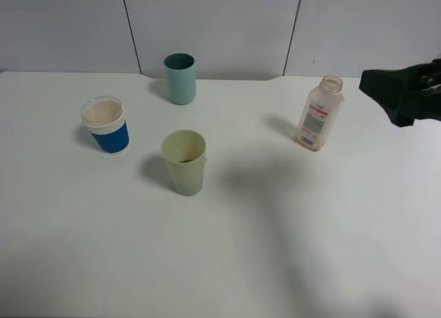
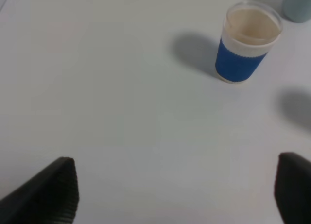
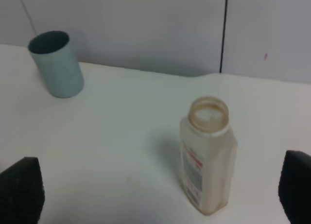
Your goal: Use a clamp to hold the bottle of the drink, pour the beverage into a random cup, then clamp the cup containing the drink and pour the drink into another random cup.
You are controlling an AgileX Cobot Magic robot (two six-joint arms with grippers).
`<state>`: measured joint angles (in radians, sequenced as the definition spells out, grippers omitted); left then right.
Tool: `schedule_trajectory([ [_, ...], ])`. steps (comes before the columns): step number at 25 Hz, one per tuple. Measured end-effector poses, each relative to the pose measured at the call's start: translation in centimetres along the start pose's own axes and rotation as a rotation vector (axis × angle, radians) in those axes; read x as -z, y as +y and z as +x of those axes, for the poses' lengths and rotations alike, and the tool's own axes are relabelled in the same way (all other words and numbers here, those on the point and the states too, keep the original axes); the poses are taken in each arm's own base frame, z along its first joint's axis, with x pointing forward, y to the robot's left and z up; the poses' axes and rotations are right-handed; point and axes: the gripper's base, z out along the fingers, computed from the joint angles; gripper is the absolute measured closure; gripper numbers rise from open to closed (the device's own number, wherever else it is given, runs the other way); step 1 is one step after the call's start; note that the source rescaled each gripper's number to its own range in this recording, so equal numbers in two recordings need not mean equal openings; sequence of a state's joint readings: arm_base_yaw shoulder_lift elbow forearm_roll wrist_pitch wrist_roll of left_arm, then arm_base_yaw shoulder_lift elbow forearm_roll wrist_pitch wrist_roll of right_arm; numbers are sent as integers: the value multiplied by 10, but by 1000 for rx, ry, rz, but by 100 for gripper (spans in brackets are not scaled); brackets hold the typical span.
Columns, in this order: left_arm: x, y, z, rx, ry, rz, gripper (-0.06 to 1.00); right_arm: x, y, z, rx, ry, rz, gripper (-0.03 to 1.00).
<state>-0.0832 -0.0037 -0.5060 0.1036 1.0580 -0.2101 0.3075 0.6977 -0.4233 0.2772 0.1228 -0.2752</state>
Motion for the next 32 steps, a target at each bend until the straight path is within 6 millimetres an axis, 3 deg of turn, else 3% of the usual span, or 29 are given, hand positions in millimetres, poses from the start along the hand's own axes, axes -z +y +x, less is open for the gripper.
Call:
schedule_trajectory([
  [8,0,0,0,0,0,0,6,29,1,-9,129,117,-13,3],
  [14,0,0,0,0,0,0,6,55,1,-13,119,157,4,3],
  [32,0,0,0,0,0,0,6,115,-4,22,63,364,70,3],
])
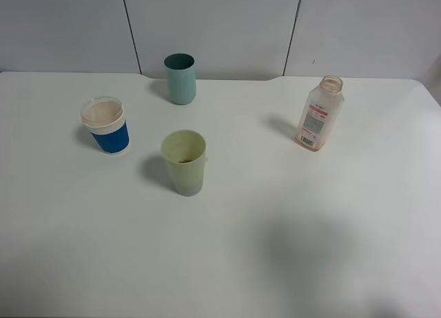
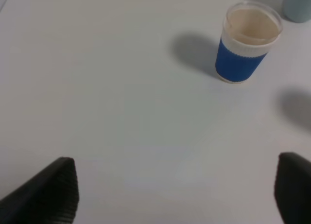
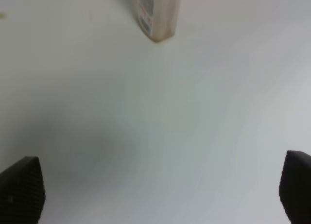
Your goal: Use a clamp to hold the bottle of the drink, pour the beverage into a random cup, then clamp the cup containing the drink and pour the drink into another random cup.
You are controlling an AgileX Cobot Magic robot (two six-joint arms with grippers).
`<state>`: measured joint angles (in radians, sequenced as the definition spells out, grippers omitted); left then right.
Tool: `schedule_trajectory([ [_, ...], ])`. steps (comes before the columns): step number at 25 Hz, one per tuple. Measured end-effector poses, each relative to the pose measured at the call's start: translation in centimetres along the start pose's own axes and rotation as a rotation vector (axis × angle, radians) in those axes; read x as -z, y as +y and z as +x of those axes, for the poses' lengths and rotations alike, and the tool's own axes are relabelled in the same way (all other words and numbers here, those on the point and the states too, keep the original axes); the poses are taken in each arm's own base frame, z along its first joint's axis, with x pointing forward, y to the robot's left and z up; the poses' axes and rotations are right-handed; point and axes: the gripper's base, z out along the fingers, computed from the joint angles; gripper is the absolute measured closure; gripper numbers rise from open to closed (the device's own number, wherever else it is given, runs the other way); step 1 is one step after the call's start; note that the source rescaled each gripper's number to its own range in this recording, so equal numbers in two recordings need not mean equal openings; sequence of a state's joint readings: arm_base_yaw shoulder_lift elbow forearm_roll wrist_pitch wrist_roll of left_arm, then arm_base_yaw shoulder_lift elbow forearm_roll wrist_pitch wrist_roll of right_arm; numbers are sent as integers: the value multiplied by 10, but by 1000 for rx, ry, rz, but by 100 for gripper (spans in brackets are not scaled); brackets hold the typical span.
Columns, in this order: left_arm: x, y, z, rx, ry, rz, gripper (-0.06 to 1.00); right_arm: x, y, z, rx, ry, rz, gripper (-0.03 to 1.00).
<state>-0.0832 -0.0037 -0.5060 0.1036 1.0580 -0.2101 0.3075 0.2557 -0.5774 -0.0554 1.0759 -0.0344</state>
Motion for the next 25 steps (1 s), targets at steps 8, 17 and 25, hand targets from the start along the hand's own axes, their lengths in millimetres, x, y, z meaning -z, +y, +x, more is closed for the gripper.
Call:
schedule_trajectory([
  [8,0,0,0,0,0,0,6,10,-2,14,-64,-74,26,3],
  [17,0,0,0,0,0,0,6,11,-2,31,-90,-148,38,3],
  [25,0,0,0,0,0,0,6,11,-3,31,-94,-149,49,3],
])
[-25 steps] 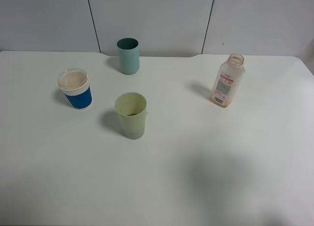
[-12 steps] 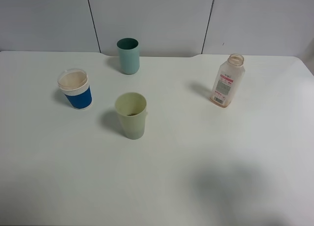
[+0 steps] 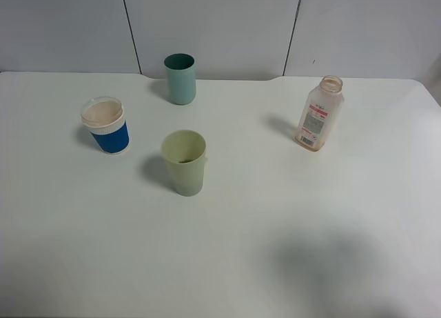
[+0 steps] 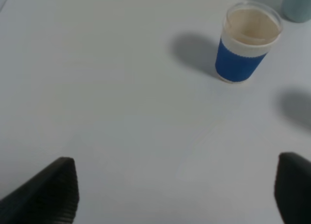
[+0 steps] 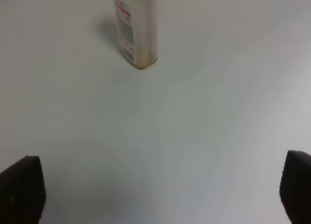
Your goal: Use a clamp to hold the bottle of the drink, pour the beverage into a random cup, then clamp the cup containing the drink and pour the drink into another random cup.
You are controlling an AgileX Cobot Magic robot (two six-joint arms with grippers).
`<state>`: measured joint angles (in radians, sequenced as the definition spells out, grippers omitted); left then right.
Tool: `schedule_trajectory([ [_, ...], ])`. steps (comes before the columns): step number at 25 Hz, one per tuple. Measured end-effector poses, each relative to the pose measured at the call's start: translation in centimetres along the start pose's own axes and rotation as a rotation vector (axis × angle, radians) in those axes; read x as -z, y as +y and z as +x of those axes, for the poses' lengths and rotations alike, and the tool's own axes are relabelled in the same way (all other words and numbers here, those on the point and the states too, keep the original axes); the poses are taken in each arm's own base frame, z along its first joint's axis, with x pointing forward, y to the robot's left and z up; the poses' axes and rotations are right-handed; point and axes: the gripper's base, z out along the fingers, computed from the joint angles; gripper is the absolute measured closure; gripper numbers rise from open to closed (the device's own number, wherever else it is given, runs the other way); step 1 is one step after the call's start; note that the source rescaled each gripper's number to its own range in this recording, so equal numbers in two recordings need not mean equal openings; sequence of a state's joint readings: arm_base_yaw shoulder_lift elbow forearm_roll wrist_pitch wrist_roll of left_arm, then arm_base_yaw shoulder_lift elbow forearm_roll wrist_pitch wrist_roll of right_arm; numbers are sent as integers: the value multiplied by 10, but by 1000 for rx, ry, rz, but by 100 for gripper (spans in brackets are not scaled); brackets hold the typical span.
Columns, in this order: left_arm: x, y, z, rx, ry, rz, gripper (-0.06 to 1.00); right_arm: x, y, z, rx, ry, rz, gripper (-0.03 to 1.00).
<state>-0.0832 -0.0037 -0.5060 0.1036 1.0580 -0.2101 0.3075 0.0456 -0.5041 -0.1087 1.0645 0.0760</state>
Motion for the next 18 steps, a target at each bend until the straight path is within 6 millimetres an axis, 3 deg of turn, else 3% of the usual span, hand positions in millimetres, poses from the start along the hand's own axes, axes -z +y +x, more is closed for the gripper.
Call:
schedule_trajectory([
  [18,0,0,0,0,0,0,6,0,0,0,-1,0,0,3],
])
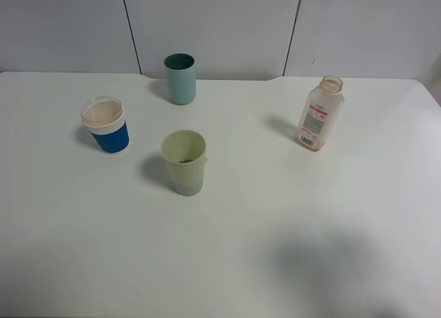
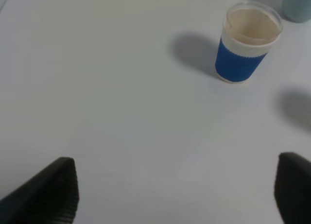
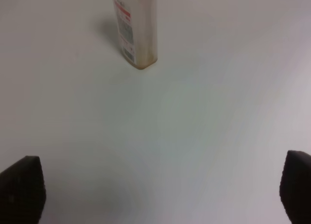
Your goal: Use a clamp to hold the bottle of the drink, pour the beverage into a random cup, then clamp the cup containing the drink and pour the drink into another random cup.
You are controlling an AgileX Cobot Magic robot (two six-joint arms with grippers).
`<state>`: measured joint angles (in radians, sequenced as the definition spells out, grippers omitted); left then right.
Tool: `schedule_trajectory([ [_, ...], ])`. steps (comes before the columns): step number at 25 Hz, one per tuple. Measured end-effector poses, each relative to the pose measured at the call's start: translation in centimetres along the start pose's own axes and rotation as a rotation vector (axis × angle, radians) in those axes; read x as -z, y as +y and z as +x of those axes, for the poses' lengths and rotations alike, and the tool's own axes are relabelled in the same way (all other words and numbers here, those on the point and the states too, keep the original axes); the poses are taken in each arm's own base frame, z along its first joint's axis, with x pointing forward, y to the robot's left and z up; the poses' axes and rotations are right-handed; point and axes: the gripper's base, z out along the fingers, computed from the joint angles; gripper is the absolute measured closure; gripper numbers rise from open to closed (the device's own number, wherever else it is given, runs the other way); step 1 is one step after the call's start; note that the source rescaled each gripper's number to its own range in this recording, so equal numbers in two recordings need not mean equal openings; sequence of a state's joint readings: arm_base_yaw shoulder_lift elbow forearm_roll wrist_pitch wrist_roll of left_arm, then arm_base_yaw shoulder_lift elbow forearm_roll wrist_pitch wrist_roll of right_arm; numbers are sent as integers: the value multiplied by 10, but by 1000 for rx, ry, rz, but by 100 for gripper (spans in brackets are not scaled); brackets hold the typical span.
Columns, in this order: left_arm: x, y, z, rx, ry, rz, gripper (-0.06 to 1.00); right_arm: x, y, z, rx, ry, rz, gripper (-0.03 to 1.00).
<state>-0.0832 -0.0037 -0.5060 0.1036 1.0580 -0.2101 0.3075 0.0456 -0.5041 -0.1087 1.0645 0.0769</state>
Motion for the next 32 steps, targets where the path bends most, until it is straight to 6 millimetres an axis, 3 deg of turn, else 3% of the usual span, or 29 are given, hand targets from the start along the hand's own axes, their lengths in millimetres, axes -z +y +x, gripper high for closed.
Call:
schedule_trajectory([
  [8,0,0,0,0,0,0,6,0,0,0,-8,0,14,3],
  [23,0,0,0,0,0,0,6,2,0,1,-156,8,277,3],
  [32,0,0,0,0,0,0,6,2,0,1,-160,8,284,3],
])
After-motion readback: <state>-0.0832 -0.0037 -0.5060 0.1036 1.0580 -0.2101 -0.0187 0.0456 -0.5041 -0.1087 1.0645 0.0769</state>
